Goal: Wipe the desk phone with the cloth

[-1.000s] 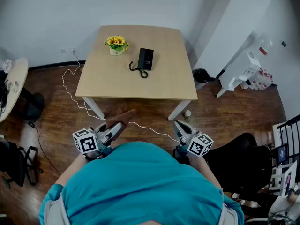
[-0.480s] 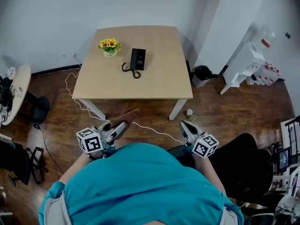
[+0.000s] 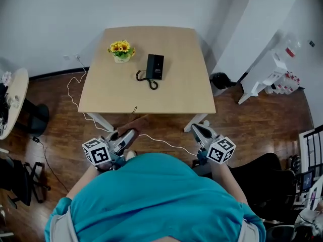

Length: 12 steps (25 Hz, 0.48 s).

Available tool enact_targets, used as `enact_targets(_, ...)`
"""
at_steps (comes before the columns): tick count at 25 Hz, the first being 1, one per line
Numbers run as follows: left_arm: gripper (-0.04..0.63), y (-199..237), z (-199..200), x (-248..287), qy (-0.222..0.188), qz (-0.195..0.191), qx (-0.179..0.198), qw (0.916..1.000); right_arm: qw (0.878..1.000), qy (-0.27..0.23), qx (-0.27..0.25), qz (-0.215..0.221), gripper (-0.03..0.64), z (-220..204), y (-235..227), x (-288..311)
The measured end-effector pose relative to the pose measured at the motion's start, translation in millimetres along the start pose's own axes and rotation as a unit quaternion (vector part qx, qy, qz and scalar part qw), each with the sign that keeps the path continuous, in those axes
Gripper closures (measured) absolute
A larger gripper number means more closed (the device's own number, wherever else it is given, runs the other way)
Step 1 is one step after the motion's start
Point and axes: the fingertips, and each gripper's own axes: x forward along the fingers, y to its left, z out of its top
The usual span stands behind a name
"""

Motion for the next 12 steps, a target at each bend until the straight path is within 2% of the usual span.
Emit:
enact_targets(3, 0.526, 40.9, 43.2, -7.9, -0.005, -0.022, -0.009, 0.9997, 1.000, -0.001, -0.001, -0.017, 0.615, 15.4, 7.5, 50.4)
enact_targets(6, 0.526, 75.4, 85.7, -15.3, 0.008, -0.039, -0.002, 0.9992, 1.000, 0.000, -0.001, -0.031, 0.615, 33.0, 17.8, 99.0)
enact_targets(12, 0.526, 128.6, 128.2, -10.5, 0.027, -0.064, -0.005, 0.9976, 0.999, 0.020, 0.006, -0.040, 0.615, 50.7, 17.1, 173.1)
